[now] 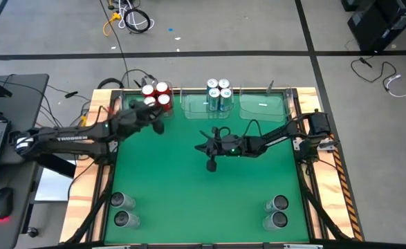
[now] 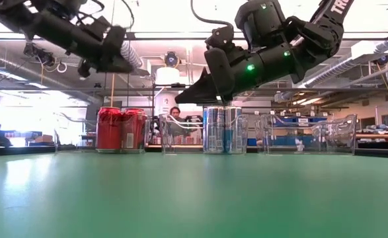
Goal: Sort soda cans
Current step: Put the white soda can into the transparent right bin
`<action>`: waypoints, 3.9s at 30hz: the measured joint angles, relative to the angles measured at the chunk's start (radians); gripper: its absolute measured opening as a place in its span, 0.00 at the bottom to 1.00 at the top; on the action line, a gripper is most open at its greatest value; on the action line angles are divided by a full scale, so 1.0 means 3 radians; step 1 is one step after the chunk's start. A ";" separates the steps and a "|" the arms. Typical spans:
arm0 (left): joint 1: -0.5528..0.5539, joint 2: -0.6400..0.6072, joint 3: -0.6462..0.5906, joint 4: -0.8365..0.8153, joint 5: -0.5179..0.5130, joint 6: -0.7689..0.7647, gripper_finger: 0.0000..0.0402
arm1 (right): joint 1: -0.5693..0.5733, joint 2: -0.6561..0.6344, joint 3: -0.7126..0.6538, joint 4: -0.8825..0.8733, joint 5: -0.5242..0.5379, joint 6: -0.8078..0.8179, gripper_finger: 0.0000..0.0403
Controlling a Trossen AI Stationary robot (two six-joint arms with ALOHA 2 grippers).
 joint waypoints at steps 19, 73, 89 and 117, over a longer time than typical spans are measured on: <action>-0.0609 0.0101 -0.0901 0.2109 0.0883 0.0149 0.03 | 0.0037 -0.0011 0.0001 0.0055 0.0001 -0.0008 0.00; -0.0608 0.0397 -0.0865 0.2034 0.0939 0.0684 0.01 | 0.1468 -0.1306 0.1866 -0.6402 0.0339 0.3386 0.10; -0.0608 0.0397 -0.0865 0.1849 0.0944 0.0935 0.01 | 0.1981 -0.1018 0.2492 -0.7258 -0.1242 0.4694 0.19; -0.0608 0.0397 -0.0865 0.1736 0.0943 0.0934 0.01 | 0.2313 -0.1018 0.1962 -0.6823 -0.1300 0.5461 0.92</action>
